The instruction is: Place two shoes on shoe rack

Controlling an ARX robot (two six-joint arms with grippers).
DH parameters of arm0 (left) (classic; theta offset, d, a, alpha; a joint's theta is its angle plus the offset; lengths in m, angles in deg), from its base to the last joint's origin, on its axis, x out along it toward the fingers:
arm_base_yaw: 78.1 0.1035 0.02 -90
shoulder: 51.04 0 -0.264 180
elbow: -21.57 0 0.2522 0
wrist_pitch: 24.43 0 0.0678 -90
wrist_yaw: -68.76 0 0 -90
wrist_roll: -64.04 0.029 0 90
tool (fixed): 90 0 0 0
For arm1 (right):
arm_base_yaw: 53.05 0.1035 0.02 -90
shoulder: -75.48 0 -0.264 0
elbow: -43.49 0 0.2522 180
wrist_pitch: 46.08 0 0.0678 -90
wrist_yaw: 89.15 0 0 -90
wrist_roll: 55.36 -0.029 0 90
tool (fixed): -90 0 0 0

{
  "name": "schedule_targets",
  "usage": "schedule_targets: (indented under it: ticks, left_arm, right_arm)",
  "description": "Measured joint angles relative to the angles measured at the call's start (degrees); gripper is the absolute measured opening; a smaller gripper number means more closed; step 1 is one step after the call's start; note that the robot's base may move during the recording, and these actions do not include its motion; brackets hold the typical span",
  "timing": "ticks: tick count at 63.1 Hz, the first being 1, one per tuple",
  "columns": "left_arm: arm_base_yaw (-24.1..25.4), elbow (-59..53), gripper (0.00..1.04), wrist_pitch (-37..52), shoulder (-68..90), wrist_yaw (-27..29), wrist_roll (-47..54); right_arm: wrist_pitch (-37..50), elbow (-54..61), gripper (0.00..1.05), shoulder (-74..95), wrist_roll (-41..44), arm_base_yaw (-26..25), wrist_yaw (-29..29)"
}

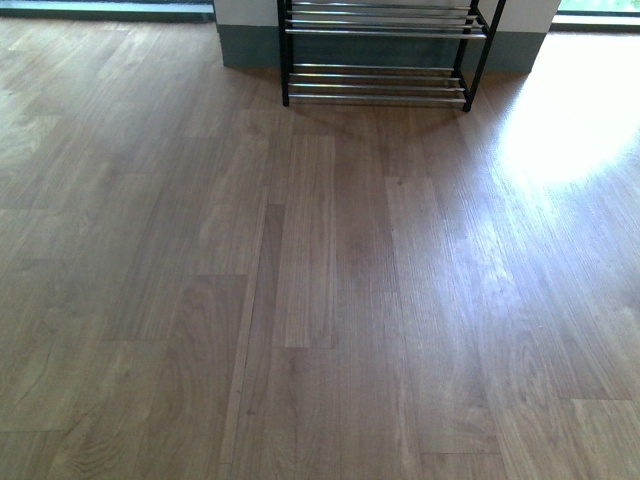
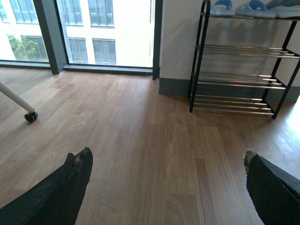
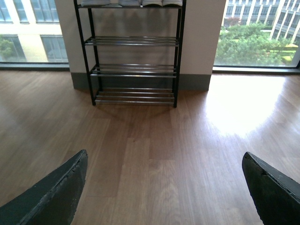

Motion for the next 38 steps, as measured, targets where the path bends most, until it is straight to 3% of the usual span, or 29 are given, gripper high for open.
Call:
schedule_targets:
  ticks: [38]
  left_arm:
    - [0.0, 0.02, 0.95, 0.0, 0.0, 0.0, 0.0]
  right_arm:
    - [0.0, 0.0, 0.96, -0.02, 0.0, 0.0, 0.0]
